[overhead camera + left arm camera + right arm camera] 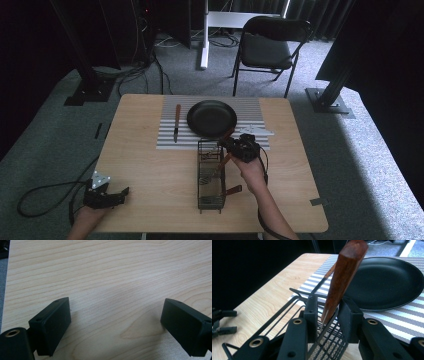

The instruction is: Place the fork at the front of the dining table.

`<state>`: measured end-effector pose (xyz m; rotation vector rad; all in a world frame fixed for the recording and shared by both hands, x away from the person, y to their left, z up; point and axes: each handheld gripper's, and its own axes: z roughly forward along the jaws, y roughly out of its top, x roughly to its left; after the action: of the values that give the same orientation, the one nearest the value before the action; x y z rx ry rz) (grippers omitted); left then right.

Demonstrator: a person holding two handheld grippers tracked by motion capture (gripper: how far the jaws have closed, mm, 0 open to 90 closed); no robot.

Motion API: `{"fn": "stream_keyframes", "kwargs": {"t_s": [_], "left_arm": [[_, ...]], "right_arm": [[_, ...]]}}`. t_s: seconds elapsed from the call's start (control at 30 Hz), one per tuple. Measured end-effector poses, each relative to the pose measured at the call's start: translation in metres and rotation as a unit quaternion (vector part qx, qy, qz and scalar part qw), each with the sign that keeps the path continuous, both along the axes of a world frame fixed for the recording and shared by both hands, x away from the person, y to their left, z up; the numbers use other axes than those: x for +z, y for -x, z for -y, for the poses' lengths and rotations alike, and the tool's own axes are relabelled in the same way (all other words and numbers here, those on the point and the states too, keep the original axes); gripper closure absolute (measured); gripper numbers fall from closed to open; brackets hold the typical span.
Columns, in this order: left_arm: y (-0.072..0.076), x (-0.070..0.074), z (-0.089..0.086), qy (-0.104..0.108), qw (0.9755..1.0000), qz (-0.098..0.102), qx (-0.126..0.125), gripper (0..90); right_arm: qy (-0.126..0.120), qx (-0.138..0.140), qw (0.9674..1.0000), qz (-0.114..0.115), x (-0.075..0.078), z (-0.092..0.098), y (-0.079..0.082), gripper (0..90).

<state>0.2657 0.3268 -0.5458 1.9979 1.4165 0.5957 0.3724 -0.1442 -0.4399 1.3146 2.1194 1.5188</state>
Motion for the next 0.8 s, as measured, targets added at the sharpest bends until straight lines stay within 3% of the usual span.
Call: {"fn": "stream_keyframes", "kwargs": {"t_s": [0.4,0.8], "left_arm": [[0.000,0.000,0.000,0.000,1.0000,0.000,0.000,9.2],[0.000,0.000,0.000,0.000,1.0000,0.000,0.000,9.2]], "right_arm": [[-0.029,-0.012,0.9995,-0.002,-0.004,0.000,0.000,77.2],[-0.023,0.000,0.9996,0.013,0.006,0.000,0.001,80.7]]}}
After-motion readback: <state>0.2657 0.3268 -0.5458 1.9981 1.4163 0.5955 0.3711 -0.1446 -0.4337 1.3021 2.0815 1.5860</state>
